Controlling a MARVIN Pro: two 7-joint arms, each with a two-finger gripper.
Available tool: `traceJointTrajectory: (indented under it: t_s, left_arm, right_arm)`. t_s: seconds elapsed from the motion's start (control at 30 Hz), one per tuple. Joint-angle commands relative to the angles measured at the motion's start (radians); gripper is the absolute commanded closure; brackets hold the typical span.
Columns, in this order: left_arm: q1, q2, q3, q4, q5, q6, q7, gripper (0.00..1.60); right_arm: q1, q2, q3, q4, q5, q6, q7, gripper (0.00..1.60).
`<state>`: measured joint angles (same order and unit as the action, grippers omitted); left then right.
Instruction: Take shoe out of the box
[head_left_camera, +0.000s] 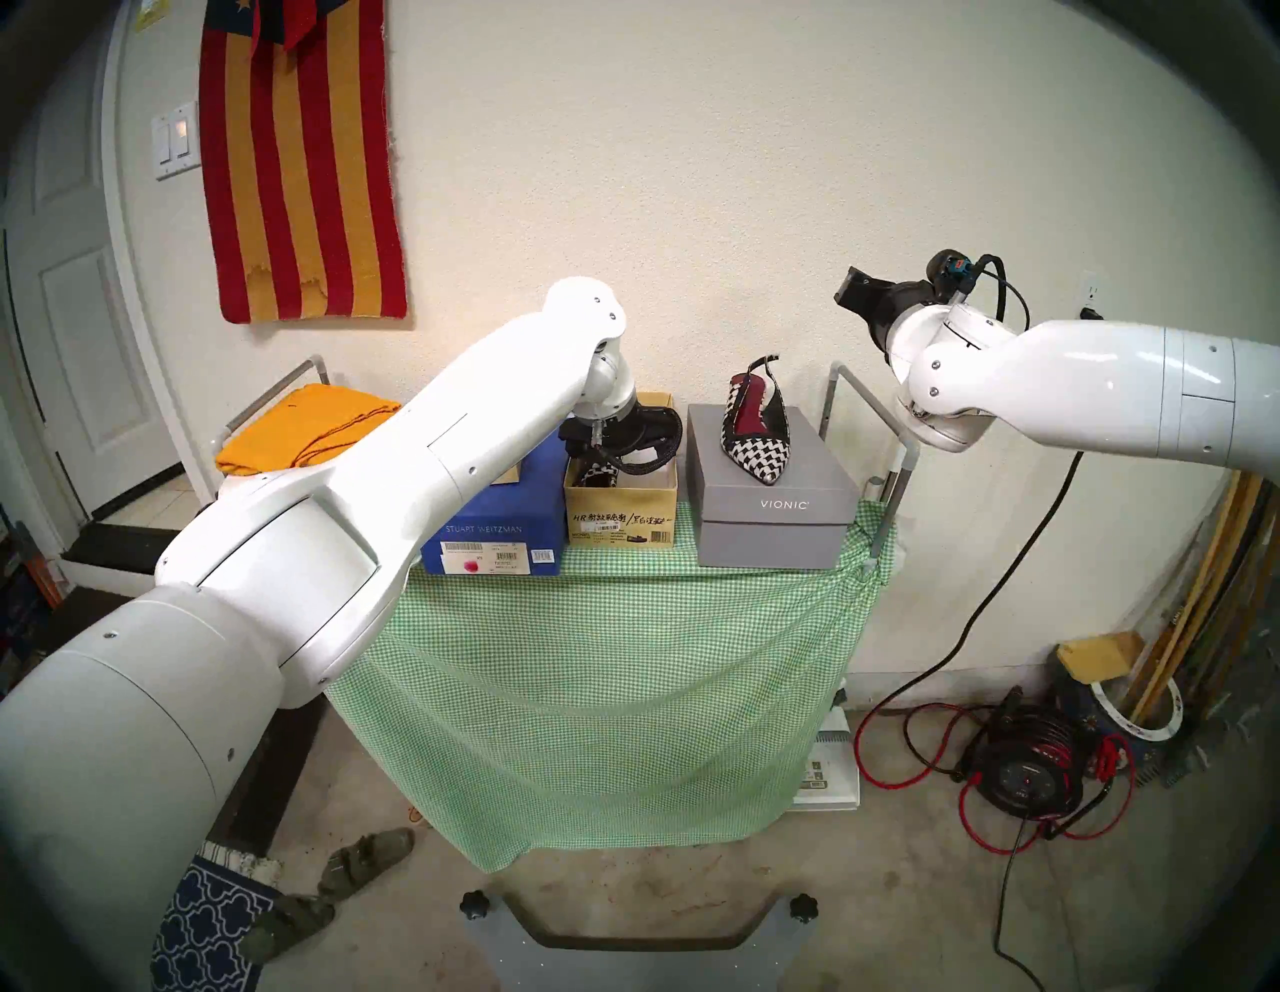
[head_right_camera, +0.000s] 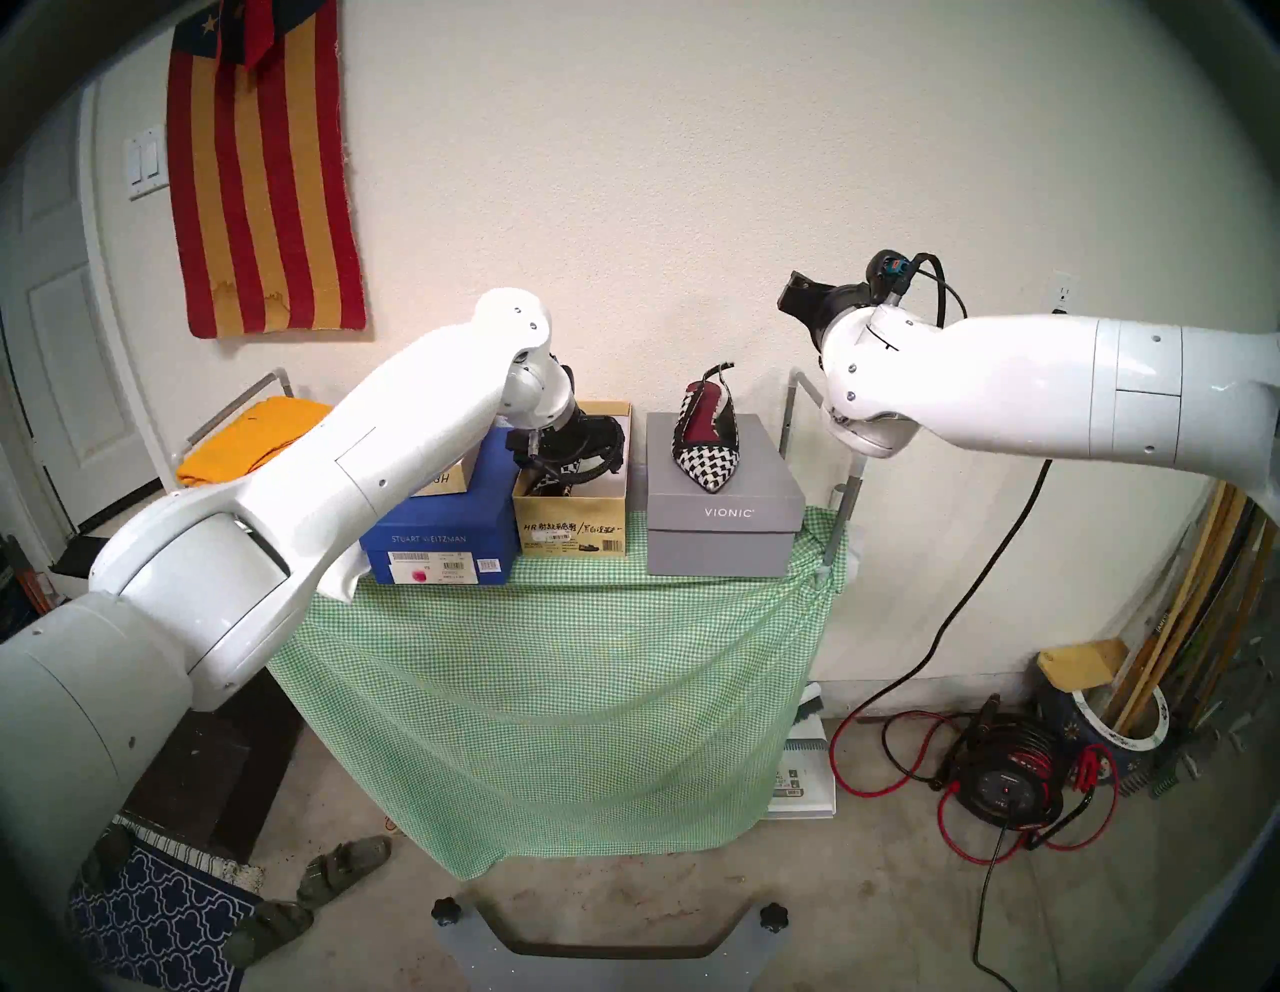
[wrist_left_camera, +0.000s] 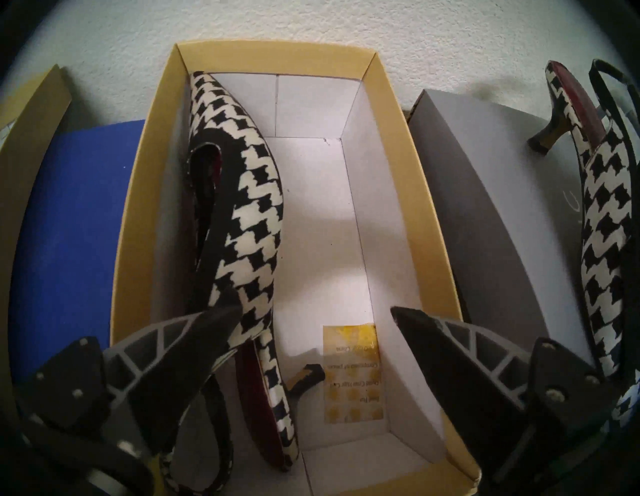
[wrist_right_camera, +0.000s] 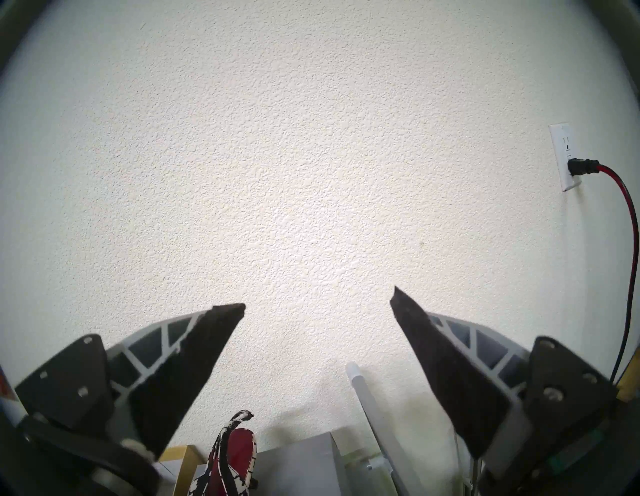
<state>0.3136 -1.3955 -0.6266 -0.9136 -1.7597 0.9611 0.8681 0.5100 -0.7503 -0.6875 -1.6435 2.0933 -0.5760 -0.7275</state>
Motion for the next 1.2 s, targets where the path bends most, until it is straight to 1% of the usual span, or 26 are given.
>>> traceJointTrajectory:
  t_s: [0.0, 0.13, 0.4, 0.47, 0.8, 1.0, 1.17]
  left_arm:
    - [-0.072, -0.068, 0.092, 0.067, -0.021, -0.001, 0.104, 0.0]
    - [-0.115, -0.085, 0.13, 0.089, -0.041, -0.001, 0.102, 0.0]
    - [-0.191, -0.096, 0.185, 0.1, -0.084, -0.001, 0.096, 0.0]
    - [-0.211, -0.096, 0.209, 0.111, -0.106, -0.001, 0.1, 0.0]
    - [-0.234, -0.068, 0.317, 0.176, -0.189, -0.001, 0.105, 0.0]
    - [-0.271, -0.041, 0.368, 0.198, -0.238, -0.001, 0.107, 0.0]
    - [-0.27, -0.041, 0.427, 0.229, -0.293, -0.001, 0.105, 0.0]
  right_arm:
    - [0.001, -0.001, 0.003, 0.002, 0.001, 0.003, 0.003, 0.0]
    - [0.001, -0.001, 0.004, 0.002, 0.001, 0.005, 0.003, 0.0]
    - [0.0, 0.0, 0.006, 0.002, 0.001, 0.009, 0.003, 0.0]
    - [-0.001, 0.001, 0.007, 0.002, 0.001, 0.01, 0.003, 0.0]
    - [-0.002, 0.002, 0.011, 0.002, 0.0, 0.014, 0.003, 0.0]
    - [-0.003, 0.003, 0.012, 0.003, -0.001, 0.016, 0.003, 0.0]
    - [-0.004, 0.004, 0.014, 0.003, -0.001, 0.017, 0.004, 0.0]
